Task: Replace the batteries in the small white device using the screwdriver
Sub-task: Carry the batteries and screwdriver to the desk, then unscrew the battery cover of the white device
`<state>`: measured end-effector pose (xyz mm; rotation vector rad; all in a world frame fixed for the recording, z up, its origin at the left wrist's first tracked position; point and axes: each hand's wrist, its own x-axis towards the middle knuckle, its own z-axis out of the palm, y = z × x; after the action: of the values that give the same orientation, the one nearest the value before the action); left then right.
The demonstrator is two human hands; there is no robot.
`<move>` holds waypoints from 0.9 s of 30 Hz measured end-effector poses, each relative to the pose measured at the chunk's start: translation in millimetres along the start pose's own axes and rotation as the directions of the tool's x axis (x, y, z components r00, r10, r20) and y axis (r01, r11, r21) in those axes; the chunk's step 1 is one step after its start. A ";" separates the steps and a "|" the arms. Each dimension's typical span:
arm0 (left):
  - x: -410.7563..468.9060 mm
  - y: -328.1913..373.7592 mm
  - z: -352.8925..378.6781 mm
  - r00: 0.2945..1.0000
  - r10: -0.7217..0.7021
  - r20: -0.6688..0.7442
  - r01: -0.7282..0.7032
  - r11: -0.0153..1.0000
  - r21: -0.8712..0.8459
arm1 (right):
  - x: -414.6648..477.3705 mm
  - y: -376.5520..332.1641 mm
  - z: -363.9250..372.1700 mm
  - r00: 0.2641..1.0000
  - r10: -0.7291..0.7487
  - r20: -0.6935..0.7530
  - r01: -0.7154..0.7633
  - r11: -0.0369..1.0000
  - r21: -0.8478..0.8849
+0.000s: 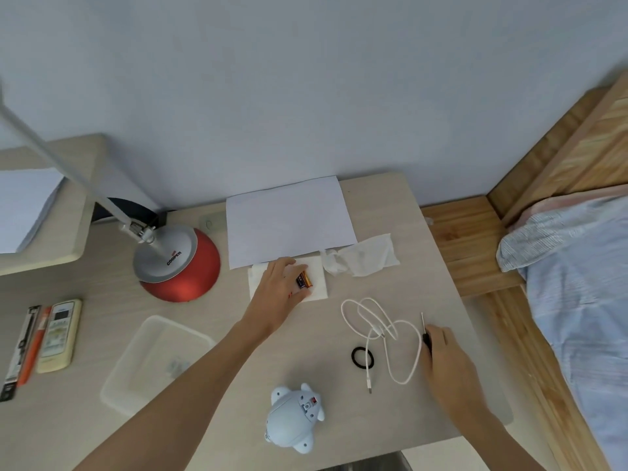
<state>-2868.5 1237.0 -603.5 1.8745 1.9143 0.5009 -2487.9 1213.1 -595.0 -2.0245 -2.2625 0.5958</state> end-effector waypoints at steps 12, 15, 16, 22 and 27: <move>-140.1 33.1 -37.7 0.972 -0.222 0.081 0.235 0.942 -0.240 | -7.0 -14.2 -47.8 0.997 0.079 -0.023 -0.080 0.997 -0.011; -178.4 38.4 -24.6 0.954 -0.271 0.125 0.297 0.908 -0.294 | -10.9 -21.3 -78.7 0.987 0.052 -0.154 -0.042 0.997 0.066; -187.0 42.1 -21.1 0.949 -0.288 0.131 0.315 0.896 -0.312 | -12.0 -26.1 -89.3 0.976 0.032 -0.214 -0.013 0.996 0.090; -210.6 63.3 1.2 0.913 -0.374 0.162 0.408 0.819 -0.404 | -23.5 -79.3 -123.9 0.951 -0.189 -0.245 0.233 0.958 0.166; -216.3 65.7 21.9 0.898 -0.416 0.147 0.436 0.788 -0.435 | -44.8 -129.1 -127.1 0.915 -0.384 -0.126 0.401 0.900 0.170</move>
<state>-2799.1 1022.3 -578.6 1.0997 1.9007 0.6820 -2567.4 1192.6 -427.4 -1.4183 -2.3574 0.6410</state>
